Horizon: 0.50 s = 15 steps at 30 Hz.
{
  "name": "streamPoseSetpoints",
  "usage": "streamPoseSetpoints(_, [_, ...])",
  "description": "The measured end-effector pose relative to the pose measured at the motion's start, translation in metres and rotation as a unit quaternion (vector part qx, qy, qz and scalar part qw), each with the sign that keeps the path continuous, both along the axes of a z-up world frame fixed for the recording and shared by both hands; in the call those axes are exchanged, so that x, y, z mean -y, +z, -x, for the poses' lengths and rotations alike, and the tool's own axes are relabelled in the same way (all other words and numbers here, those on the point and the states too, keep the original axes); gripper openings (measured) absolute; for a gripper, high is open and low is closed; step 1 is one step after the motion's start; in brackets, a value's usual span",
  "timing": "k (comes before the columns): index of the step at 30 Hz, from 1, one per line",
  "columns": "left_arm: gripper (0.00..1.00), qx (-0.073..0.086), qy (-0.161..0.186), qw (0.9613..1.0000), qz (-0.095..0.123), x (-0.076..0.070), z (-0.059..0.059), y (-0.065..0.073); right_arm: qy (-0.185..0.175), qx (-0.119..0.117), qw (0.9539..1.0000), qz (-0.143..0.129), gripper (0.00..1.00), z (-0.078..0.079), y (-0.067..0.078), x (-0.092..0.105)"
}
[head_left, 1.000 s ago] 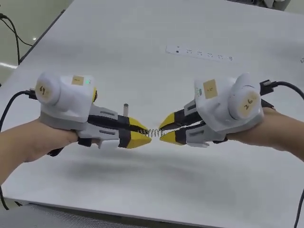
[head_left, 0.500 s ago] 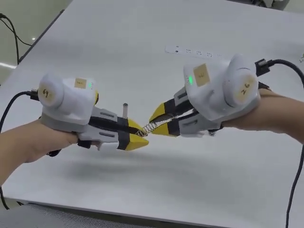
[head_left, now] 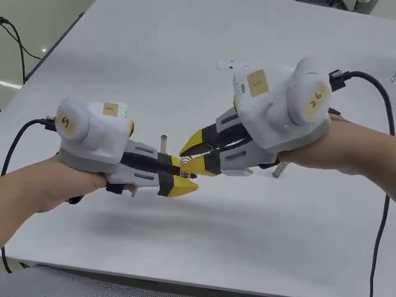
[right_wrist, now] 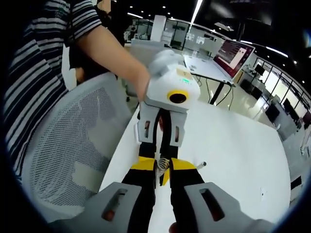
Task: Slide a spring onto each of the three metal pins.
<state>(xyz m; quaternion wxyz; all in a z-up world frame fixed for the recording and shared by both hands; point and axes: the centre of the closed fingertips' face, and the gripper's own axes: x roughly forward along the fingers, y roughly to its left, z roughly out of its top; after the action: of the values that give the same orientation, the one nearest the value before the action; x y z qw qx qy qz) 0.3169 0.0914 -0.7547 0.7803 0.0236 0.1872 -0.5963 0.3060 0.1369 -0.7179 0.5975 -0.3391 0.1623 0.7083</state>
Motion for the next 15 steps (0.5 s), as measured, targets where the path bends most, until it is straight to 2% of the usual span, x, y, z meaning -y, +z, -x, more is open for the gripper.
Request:
streamPoseSetpoints(5, [0.03,0.003,-0.004,1.0,0.0,0.0014,0.0036,0.0029,-0.018,-0.019,0.9995,-0.019,0.07,0.0017,0.0034,-0.0011])
streamPoseSetpoints(15, [0.03,-0.002,0.01,0.9999,0.008,-0.0057,0.0011,0.0051,-0.019,-0.007,0.9996,-0.018,0.07,0.0005,0.0075,-0.0029])
